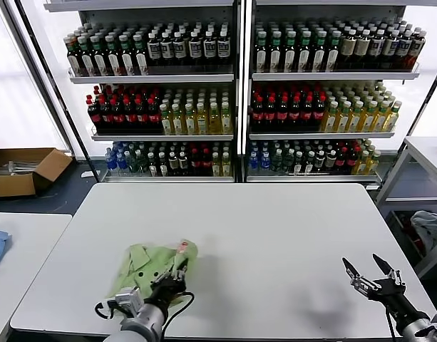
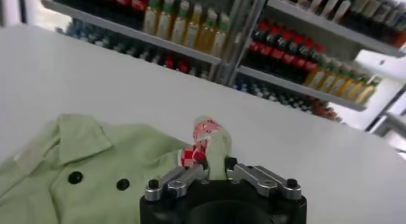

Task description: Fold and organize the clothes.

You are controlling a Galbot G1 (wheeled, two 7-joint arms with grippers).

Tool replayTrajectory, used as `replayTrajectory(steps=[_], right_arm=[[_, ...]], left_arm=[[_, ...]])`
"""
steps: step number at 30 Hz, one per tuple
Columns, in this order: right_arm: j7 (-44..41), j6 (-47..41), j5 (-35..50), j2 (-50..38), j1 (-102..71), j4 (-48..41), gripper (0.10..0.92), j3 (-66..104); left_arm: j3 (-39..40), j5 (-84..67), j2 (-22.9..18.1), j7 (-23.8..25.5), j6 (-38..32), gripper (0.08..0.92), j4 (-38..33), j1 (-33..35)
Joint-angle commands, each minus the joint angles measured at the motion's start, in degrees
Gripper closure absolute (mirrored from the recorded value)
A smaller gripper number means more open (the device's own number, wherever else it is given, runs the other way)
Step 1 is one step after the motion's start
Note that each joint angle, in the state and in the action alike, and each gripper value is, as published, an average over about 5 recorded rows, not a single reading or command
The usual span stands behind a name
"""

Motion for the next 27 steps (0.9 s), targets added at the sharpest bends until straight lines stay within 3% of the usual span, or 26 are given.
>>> replayTrajectory(steps=[1,6,17,21,27], right_arm=[[0.5,-1.3,-0.4,-0.8,-0.2,2.6,0.203,-7.1],[2.2,-3.8,-3.2,-1.5,2.0,4.1,0.203,-17.1],[11.6,-12.7,-1.6,-0.9,17.6,0.3,0.203,-50.5],[13.5,-13.8,-1.5,-0.2,21.7,-3.0,0.203,-55.8],[14.9,-15.1,-1.9,0.1,24.0,-6.0,0.203,-58.4]], left_arm=[[5.9,-11.7,-0.8,0.7,-2.6,0.75,1.4,-5.3],[2.4,-12.9,0.3,1.9,-2.2,0.603,-1.3,-3.8],[-15.7,-13.1,5.4,2.8,-3.2,0.291,-7.8,-0.3],[-17.1,-12.4,4.4,2.5,-3.1,0.211,-9.7,2.0],[-16.1,-10.1,0.4,1.9,-2.5,0.178,-10.6,4.1]])
